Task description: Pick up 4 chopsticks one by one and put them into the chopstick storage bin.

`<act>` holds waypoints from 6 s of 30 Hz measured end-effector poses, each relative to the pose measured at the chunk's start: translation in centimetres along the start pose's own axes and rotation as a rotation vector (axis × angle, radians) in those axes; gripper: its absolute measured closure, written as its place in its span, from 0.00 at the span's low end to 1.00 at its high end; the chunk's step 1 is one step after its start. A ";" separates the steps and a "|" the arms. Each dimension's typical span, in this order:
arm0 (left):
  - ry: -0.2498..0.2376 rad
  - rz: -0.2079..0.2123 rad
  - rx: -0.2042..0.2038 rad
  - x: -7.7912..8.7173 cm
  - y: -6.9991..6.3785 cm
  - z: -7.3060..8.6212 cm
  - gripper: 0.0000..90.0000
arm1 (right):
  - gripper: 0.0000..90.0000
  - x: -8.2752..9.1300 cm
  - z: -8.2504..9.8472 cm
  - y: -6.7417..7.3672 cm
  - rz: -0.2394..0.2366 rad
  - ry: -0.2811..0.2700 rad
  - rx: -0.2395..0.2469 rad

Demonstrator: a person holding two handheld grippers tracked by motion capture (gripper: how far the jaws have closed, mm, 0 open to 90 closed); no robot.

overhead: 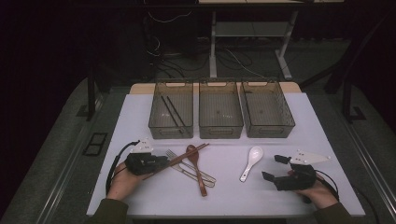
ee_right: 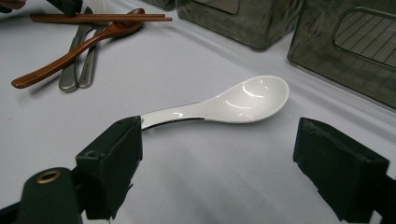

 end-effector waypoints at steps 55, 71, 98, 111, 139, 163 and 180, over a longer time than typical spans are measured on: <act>-0.005 0.037 -0.001 0.4 -1.0 -0.8 0.92 | 0.17 0.0 0.0 0.0 -0.006 0.001 0.000; -0.008 0.036 -0.020 0.0 -2.6 -2.2 0.92 | 0.17 -0.1 0.0 0.1 -0.010 0.003 0.006; -0.098 0.030 -0.007 -0.6 -1.7 -6.2 0.92 | 0.17 -0.3 0.2 0.3 -0.010 0.020 0.015; -0.139 -0.014 0.000 -1.3 0.6 -8.5 0.92 | 0.17 -0.3 0.3 0.1 -0.006 0.020 0.011; -0.179 -0.165 0.037 -2.7 7.6 -14.5 0.92 | 0.17 -0.1 0.2 0.0 -0.001 0.011 0.008; -0.128 -0.350 0.120 -5.0 12.8 -12.5 0.92 | 0.17 0.0 0.2 -0.1 0.000 0.006 0.005; -0.054 -0.379 0.159 -5.9 13.2 -11.2 0.91 | 0.17 0.1 0.2 -0.1 -0.002 0.006 0.008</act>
Point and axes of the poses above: each handheld gripper's, and its own axes: x roughly backward along the jaws, z roughly out of its underside, y roughly to its left, the point moved 7 cm from there along -x, roughly forward along the jaws, and after that the axes turned 11 degrees about -y, right-handed, at the moved point
